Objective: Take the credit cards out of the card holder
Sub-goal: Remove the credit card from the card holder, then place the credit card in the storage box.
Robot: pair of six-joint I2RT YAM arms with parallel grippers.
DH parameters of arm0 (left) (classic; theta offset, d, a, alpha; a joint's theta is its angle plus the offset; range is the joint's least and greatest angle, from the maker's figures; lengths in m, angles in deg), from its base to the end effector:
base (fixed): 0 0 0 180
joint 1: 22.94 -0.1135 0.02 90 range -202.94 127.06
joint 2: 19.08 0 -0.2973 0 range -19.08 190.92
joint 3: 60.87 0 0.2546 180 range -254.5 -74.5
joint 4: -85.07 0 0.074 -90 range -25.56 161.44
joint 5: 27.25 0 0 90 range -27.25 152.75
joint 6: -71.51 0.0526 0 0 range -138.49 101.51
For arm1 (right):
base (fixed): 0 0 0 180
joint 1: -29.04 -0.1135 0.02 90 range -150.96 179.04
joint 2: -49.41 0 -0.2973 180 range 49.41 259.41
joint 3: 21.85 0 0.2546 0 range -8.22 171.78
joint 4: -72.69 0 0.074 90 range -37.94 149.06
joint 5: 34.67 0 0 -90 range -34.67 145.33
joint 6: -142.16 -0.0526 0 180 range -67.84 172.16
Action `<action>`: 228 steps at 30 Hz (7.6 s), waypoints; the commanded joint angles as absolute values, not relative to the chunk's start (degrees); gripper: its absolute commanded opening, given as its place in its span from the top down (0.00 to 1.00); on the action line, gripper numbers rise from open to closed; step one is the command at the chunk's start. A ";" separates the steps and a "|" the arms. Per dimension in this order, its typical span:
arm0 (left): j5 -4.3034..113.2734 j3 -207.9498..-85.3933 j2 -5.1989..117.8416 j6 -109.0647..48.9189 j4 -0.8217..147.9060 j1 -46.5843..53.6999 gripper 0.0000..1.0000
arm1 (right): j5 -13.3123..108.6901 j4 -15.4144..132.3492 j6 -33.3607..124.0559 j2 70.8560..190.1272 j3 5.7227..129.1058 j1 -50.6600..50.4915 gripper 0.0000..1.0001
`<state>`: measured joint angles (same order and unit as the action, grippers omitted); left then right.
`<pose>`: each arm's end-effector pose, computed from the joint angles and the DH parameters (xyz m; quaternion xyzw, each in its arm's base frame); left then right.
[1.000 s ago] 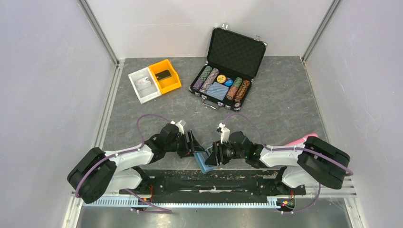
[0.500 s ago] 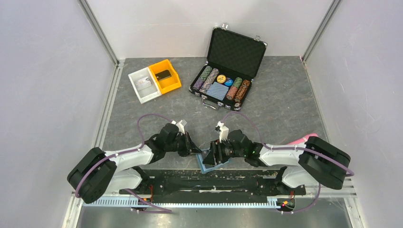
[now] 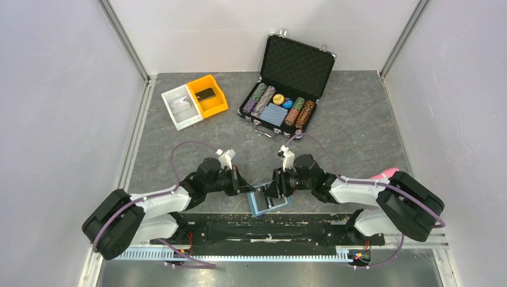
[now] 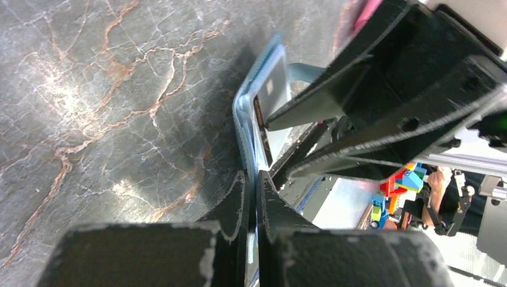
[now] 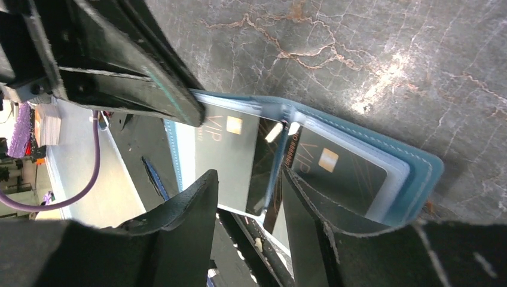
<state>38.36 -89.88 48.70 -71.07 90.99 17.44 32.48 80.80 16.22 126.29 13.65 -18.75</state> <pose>0.1447 -0.1516 0.1632 0.0093 0.8643 -0.4668 0.1874 0.1501 0.1959 0.1675 -0.1826 0.8482 0.4406 0.2305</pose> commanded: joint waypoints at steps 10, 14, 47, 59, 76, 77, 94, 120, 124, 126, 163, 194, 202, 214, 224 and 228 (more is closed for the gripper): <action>35.47 -90.40 45.91 -62.35 94.19 17.66 0.98 | 23.78 79.95 27.28 131.98 17.42 -13.65 0.55; 37.99 -92.68 49.34 -64.20 89.82 17.66 0.85 | 25.87 79.37 26.73 132.29 16.74 -13.59 0.56; 33.71 -85.82 48.36 -64.24 108.35 17.67 0.98 | 11.05 95.03 24.32 134.94 13.18 -11.21 0.57; 29.63 -88.92 48.56 -63.80 107.26 17.66 0.98 | 10.07 93.16 25.95 131.96 12.44 -10.53 0.65; 27.99 -87.86 48.61 -63.91 108.44 17.66 0.98 | 11.26 92.22 25.93 131.05 13.31 -8.24 0.53; 27.87 -87.73 48.59 -64.00 108.63 17.66 0.98 | 11.38 92.20 25.95 130.98 13.31 -8.23 0.53; 27.24 -87.65 46.06 -65.09 109.63 17.66 0.98 | 8.48 92.72 27.33 131.16 13.78 -8.25 0.55; 28.70 -86.76 45.53 -65.95 110.04 17.66 0.98 | 4.24 107.88 21.97 132.45 11.00 -7.43 0.83; 29.34 -86.80 45.16 -65.48 109.36 17.66 0.98 | 3.20 108.08 21.89 131.73 9.94 -5.65 0.87; 29.39 -86.86 45.17 -65.17 108.79 17.66 0.98 | 2.65 108.20 21.93 131.22 9.47 -4.92 0.90; 33.80 -88.18 44.03 -61.91 98.81 17.58 0.98 | 3.90 88.23 28.86 124.47 13.73 2.30 1.00; 45.70 -123.02 47.73 -45.00 55.51 16.96 0.28 | 11.48 59.17 36.28 113.72 25.94 3.50 1.00; 31.68 -125.97 48.19 -43.11 53.68 16.96 0.29 | 4.46 65.39 30.43 111.65 25.44 -1.23 1.00; 16.68 -123.15 47.64 -43.10 54.52 17.39 0.42 | 2.95 71.80 24.94 111.47 26.20 -7.28 1.00; 15.78 -123.28 48.60 -40.71 52.20 17.45 0.61 | 0.41 76.91 22.22 111.26 23.92 -7.52 1.00; 15.38 -122.78 48.87 -40.59 51.98 17.40 0.63 | -0.04 78.30 21.69 111.66 23.08 -7.52 1.00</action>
<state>17.47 -123.17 49.03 -43.73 52.15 17.31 1.55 74.48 22.73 112.26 23.81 -7.23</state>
